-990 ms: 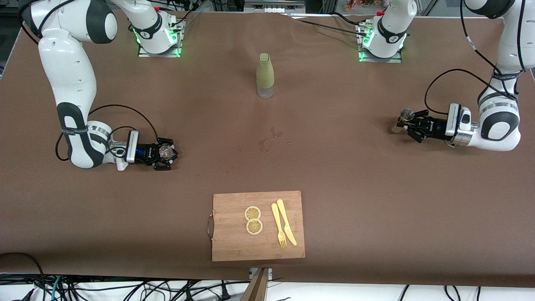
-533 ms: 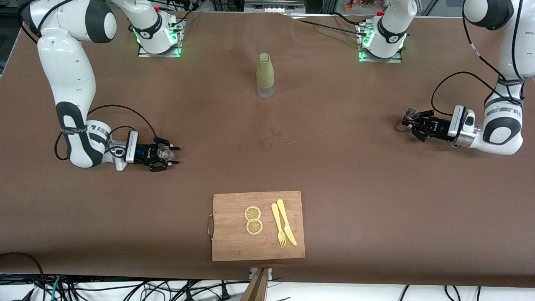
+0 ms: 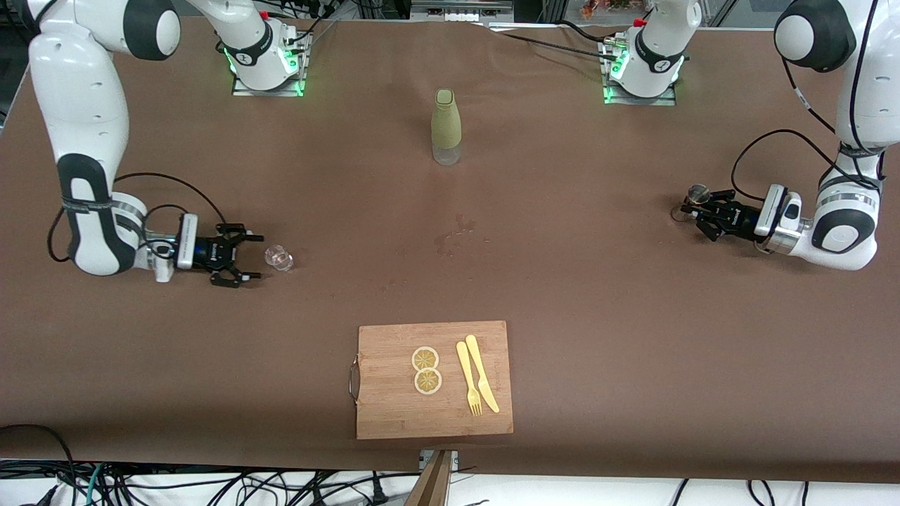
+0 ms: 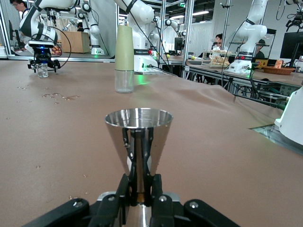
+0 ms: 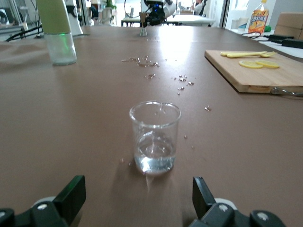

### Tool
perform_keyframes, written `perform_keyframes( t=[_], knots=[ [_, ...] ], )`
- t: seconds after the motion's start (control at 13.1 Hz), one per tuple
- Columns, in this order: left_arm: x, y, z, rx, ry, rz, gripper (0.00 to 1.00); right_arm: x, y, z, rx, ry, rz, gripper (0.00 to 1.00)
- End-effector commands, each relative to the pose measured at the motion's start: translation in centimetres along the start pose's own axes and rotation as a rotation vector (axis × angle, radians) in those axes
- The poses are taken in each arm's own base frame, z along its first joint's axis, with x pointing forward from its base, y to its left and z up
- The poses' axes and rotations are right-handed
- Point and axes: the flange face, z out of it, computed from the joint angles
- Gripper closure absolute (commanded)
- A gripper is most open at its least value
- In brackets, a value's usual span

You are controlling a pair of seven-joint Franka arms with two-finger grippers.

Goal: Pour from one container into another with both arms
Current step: 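Set the beaker down with the right gripper while the left gripper sets the jigger down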

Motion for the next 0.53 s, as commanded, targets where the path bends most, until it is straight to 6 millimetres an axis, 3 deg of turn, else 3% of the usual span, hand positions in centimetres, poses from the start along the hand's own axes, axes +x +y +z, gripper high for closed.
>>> perform_keyframes(
  t=[0.0, 0.15, 0.23, 0.3, 0.38, 0.46],
  knots=[
    [-1.3, 0.7, -0.8, -0.031, 0.013, 0.278, 0.70, 2.6, -1.0, -4.9, 0.012, -0.090, -0.017, 0.00],
    [-1.4, 0.9, -1.1, -0.026, 0.012, 0.274, 0.52, 3.7, -2.2, -8.4, 0.036, -0.160, 0.035, 0.00],
    [-1.5, 1.1, -1.3, -0.024, 0.008, 0.270, 0.49, 4.4, -2.5, -9.9, 0.023, -0.191, 0.060, 0.00],
    [-1.5, 1.1, -1.3, -0.025, 0.010, 0.267, 0.36, 5.2, -2.7, -11.7, 0.011, -0.232, 0.097, 0.00],
    [-1.4, 1.2, -1.4, -0.024, 0.013, 0.269, 0.00, 6.3, -2.9, -13.1, 0.017, -0.273, 0.155, 0.00],
    [-1.3, 1.6, -1.8, -0.021, 0.009, 0.258, 0.00, 7.5, -2.8, -14.1, 0.014, -0.308, 0.227, 0.00]
  ],
)
